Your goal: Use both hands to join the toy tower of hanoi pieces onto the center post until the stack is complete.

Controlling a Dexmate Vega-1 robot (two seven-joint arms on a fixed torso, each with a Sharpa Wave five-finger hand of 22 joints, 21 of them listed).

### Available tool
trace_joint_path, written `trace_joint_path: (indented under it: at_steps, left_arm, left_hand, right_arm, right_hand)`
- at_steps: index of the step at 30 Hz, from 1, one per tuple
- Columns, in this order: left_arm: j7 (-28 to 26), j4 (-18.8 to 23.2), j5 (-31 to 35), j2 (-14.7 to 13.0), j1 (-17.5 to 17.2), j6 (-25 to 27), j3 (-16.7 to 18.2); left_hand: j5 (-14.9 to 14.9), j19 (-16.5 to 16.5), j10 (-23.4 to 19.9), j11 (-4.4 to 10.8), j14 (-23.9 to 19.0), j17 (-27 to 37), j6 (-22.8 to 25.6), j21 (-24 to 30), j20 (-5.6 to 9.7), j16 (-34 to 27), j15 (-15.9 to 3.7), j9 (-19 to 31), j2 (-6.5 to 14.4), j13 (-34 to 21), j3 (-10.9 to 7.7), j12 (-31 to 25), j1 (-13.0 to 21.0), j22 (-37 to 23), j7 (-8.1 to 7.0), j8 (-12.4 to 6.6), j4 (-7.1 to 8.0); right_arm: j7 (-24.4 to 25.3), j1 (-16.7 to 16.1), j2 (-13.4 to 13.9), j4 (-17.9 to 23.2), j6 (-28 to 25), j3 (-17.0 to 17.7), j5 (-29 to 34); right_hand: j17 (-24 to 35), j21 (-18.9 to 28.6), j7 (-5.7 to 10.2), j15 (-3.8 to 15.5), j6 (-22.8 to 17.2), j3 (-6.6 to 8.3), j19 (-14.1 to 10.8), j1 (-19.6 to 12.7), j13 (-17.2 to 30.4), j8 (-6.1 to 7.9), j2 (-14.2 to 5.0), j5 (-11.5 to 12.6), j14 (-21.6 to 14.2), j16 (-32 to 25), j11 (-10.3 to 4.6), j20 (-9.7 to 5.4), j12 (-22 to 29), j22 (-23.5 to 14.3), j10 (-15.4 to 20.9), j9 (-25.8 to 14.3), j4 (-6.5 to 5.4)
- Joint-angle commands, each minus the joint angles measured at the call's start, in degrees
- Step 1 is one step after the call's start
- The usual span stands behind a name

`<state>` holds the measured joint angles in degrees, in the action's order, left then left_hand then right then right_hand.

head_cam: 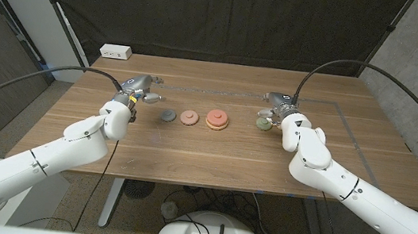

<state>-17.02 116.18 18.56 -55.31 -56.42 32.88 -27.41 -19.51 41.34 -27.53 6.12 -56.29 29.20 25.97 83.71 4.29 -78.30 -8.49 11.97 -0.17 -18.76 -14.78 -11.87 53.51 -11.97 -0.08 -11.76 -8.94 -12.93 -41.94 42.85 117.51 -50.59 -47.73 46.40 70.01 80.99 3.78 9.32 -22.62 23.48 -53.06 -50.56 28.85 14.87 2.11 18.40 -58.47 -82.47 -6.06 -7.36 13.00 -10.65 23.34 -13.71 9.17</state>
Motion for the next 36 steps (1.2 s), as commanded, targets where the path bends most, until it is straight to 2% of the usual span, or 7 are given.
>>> trace_joint_path:
  at_steps: [1, 5, 11, 14, 23, 30, 36]
  left_arm:
    - [4.95, 0.43, 1.95, -1.34, 3.13, 1.60, -2.35]
    - [9.99, 1.42, 2.50, -3.10, 5.12, 2.52, -3.51]
    - [14.02, 2.16, 4.22, -4.48, 7.15, 2.90, -4.82]
    - [15.88, 2.40, 4.76, -4.97, 8.02, 2.66, -5.18]
    - [21.52, 1.71, 3.89, -6.09, 10.42, -0.63, -5.33]
    - [24.71, 0.62, 3.11, -6.54, 11.80, -4.37, -5.20]
    - [27.58, -0.56, 3.18, -6.39, 13.24, -7.25, -5.71]
  left_hand:
    - [-0.23, -0.46, -0.62, -0.07, 0.36, 0.03, 0.56, 0.52, 7.42, -0.17, -4.10, 0.17, -0.13, -0.26, -0.42, -0.24, -0.60, -0.01, 0.67, -0.20, -0.07]
    - [-0.22, -0.72, -0.47, -0.28, 0.42, 0.13, 0.56, 0.59, 7.31, -0.26, -4.10, 0.17, -0.11, -0.35, -0.45, -0.19, -0.63, 0.08, 0.97, -0.19, -0.05]
    - [-0.18, -1.22, 0.72, -0.72, 1.16, -0.11, -0.45, 0.70, 6.95, 0.11, -4.09, 0.17, -0.20, -0.48, -0.50, 0.19, -0.61, 0.21, 1.24, 0.18, -0.10]
    - [-0.15, -1.28, 0.69, -0.44, 1.30, -0.19, -0.55, 0.79, 6.98, 0.16, -4.09, 0.18, -0.21, -0.56, -0.51, 0.11, -0.66, 0.28, 1.22, 0.19, -0.07]
    - [-0.10, -1.42, -0.12, -0.38, 1.36, -0.12, -0.20, 0.97, 7.05, 0.03, -4.10, 0.25, -0.27, -0.77, -0.56, -0.30, -0.57, 0.39, 1.17, -0.06, -0.13]
    - [-0.07, -1.51, 0.54, -0.55, 1.54, -0.14, -0.61, 1.30, 7.07, -0.11, -4.10, 0.29, -0.67, -1.01, -0.69, -0.11, 0.16, 0.45, 1.14, 0.03, -0.54]
    - [-0.07, -1.87, 1.70, -0.11, 1.78, -0.32, -1.93, 1.56, 7.24, -0.12, -4.10, 0.29, -1.01, -1.18, -0.84, 0.26, 1.10, 0.44, 0.75, 0.42, -0.84]
  right_arm:
    - [1.41, 0.11, 0.28, 0.02, -0.45, -0.43, -1.50]
    - [1.31, 0.43, 0.31, 0.15, -0.90, -0.93, -1.51]
    - [2.01, 0.44, 0.19, 0.14, -1.10, -1.11, -2.15]
    - [2.34, 0.45, 0.12, 0.10, -1.14, -1.30, -2.44]
    - [3.18, 0.26, -0.08, 0.57, -2.13, -1.69, -3.32]
    - [3.63, 0.26, 0.04, 1.04, -3.00, -1.97, -4.07]
    - [3.59, 0.78, 0.09, 1.20, -3.83, -2.79, -4.02]
  right_hand:
    - [0.09, 0.27, 0.13, 3.14, -0.32, 0.60, -0.55, -0.59, 0.14, 0.26, 0.33, 0.23, -0.35, -0.02, -0.49, -5.23, -0.11, -0.22, 0.20, -0.31, 0.02]
    - [0.14, 0.24, 0.03, 3.13, -0.33, 0.64, -0.51, -0.61, 0.18, 0.24, 0.32, 0.24, -0.38, -0.07, -0.52, -5.23, -0.11, -0.20, 0.20, -0.31, 0.01]
    - [0.17, 0.15, 0.02, 3.12, -0.20, 0.70, -0.43, -0.59, 0.25, 0.14, 0.30, 0.25, -0.39, -0.10, -0.58, -5.22, -0.11, -0.13, 0.23, -0.31, -0.03]
    - [0.19, 0.13, -0.02, 3.12, -0.22, 0.72, -0.40, -0.58, 0.28, 0.14, 0.28, 0.25, -0.40, -0.12, -0.47, -5.22, -0.10, -0.12, 0.26, -0.31, -0.04]
    - [-0.15, 0.01, -0.06, 3.13, -0.35, 0.86, -0.30, -0.62, 0.43, 0.10, 0.19, 0.30, 0.02, 0.25, -0.62, -5.22, -0.08, -0.03, 0.34, -0.32, -0.06]
    - [-0.29, -0.06, -0.05, 3.14, -0.51, 1.00, -0.27, -0.73, 0.54, 0.11, 0.06, 0.36, 0.24, 0.46, -0.66, -5.23, -0.05, 0.00, 0.46, -0.33, -0.06]
    - [-0.14, -0.07, -0.04, 3.14, -0.62, 1.07, -0.28, -0.77, 0.62, 0.11, -0.01, 0.40, 0.12, 0.35, -0.59, -5.22, 0.00, -0.01, 0.61, -0.33, -0.06]
